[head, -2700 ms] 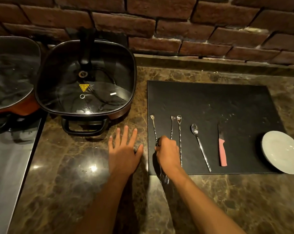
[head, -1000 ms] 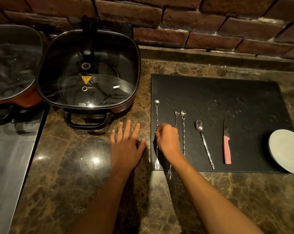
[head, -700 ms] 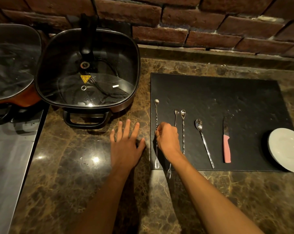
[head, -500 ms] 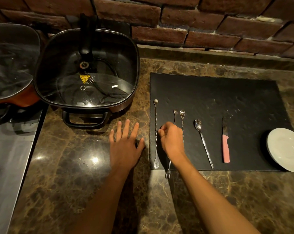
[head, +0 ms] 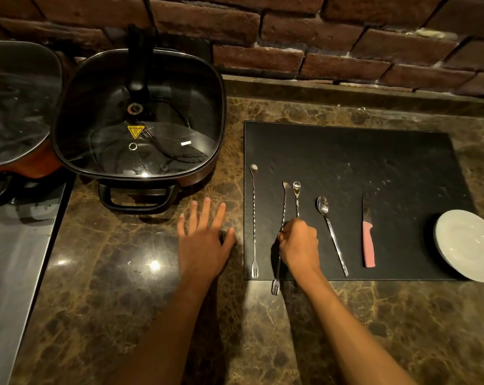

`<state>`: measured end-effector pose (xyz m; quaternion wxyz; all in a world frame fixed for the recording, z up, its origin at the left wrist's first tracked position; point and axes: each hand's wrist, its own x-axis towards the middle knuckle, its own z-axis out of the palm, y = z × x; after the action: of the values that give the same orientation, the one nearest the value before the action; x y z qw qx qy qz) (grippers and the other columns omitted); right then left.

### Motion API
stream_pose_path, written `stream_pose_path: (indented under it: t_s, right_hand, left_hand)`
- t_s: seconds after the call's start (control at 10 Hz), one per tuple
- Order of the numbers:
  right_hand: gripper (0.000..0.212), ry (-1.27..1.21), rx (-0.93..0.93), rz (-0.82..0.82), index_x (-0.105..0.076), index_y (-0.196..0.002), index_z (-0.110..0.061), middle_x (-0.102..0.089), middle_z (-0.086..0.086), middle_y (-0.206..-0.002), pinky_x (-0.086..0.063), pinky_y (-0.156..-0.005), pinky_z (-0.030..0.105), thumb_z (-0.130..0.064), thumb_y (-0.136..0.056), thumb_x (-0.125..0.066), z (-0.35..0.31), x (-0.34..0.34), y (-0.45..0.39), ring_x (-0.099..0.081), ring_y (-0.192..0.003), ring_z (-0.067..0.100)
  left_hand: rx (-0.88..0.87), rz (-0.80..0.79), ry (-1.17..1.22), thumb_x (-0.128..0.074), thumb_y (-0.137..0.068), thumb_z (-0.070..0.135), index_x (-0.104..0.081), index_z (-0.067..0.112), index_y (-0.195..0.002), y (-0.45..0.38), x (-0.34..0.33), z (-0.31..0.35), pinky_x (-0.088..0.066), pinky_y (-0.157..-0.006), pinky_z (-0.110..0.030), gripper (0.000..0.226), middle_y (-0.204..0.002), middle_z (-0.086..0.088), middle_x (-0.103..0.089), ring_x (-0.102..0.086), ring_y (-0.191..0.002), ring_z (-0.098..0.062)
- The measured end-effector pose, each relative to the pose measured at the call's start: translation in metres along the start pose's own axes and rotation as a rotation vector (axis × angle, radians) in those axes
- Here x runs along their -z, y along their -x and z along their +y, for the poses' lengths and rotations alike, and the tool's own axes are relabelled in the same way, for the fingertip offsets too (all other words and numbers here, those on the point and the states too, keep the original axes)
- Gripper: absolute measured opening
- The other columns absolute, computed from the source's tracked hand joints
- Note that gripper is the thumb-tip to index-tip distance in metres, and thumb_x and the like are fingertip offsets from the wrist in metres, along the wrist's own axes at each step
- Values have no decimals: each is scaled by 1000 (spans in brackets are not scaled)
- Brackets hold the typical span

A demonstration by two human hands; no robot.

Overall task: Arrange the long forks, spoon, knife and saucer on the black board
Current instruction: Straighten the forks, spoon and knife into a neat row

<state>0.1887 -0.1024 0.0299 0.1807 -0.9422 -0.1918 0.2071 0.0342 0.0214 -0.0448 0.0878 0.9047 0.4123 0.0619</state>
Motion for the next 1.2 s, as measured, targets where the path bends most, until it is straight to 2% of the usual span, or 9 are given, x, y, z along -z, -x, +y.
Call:
stream_pose_path:
  t_s: [0.1, 0.2, 0.4, 0.5, 0.6, 0.8, 0.9, 1.0, 1.2]
  right_hand:
    - [8, -3, 25, -18, -58, -81, -2, -51, 10, -80, -44, -60, 35, -8, -86, -54, -4, 2, -2, -59, -78, 40]
    - [12, -71, 44, -39, -59, -80, 1, -57, 14, -81, -53, -62, 43, -8, -82, -51, -11, 3, -5, -61, -72, 39]
    - [12, -92, 71, -56, -55, -76, -3, -57, 16, -83, -47, -61, 38, -13, -80, -50, -27, 1, -17, -57, -72, 32]
    - [12, -57, 95, -51, -53, -72, -2, -54, 14, -79, -46, -59, 37, -10, -80, -50, -32, 1, -24, -45, -64, 35]
    - [10, -21, 120, -47, -59, -81, -2, -53, 11, -83, -48, -62, 38, -8, -84, -53, -31, 3, -28, -59, -75, 37]
    - [11, 11, 163, -45, -60, -95, -2, -60, 19, -98, -53, -70, 43, -11, -89, -55, -28, 2, -28, -61, -88, 41]
    - [8, 17, 174, -30, -60, -90, -3, -60, 18, -91, -42, -62, 34, -9, -88, -55, -28, 0, -26, -61, -85, 42]
    - [8, 21, 181, -26, -58, -84, -2, -61, 19, -86, -38, -60, 33, -8, -87, -53, -28, -1, -25, -60, -83, 45]
    - [8, 0, 199, -26, -59, -86, -2, -61, 18, -88, -44, -62, 35, -9, -87, -54, -28, -3, -22, -61, -82, 41]
  left_hand:
    - [2, -9, -2, -34, -98, 60, -35, 33, -155, 0, 0, 0, -25, -120, -58, 64, -164, -8, -36, -27, -154, -33]
    - [2, -10, 3, -33, -98, 60, -35, 33, -156, 0, 1, 0, -25, -120, -58, 64, -164, -8, -36, -26, -154, -33]
    - [4, -23, 2, -32, -98, 61, -34, 33, -156, 0, 1, 0, -22, -121, -57, 64, -165, -7, -34, -25, -155, -32]
    - [4, -29, 5, -32, -98, 61, -34, 33, -156, -1, 1, 0, -21, -121, -57, 65, -165, -7, -33, -24, -155, -32]
    - [2, -30, 10, -30, -99, 62, -33, 34, -156, -1, -1, -1, -19, -122, -56, 64, -166, -6, -32, -23, -155, -32]
    - [3, -38, 5, -28, -99, 63, -31, 35, -157, 0, -2, -1, -19, -122, -56, 64, -166, -6, -31, -21, -156, -32]
    - [3, -36, 18, -27, -100, 63, -33, 34, -156, -1, 0, -1, -20, -121, -56, 64, -166, -7, -32, -23, -155, -33]
    - [3, -39, 18, -23, -100, 64, -33, 33, -156, -1, 2, 0, -21, -121, -56, 65, -166, -7, -33, -24, -155, -33]
    - [4, -39, 22, -27, -99, 62, -34, 33, -156, 0, 4, 1, -21, -121, -56, 64, -166, -7, -33, -25, -155, -33]
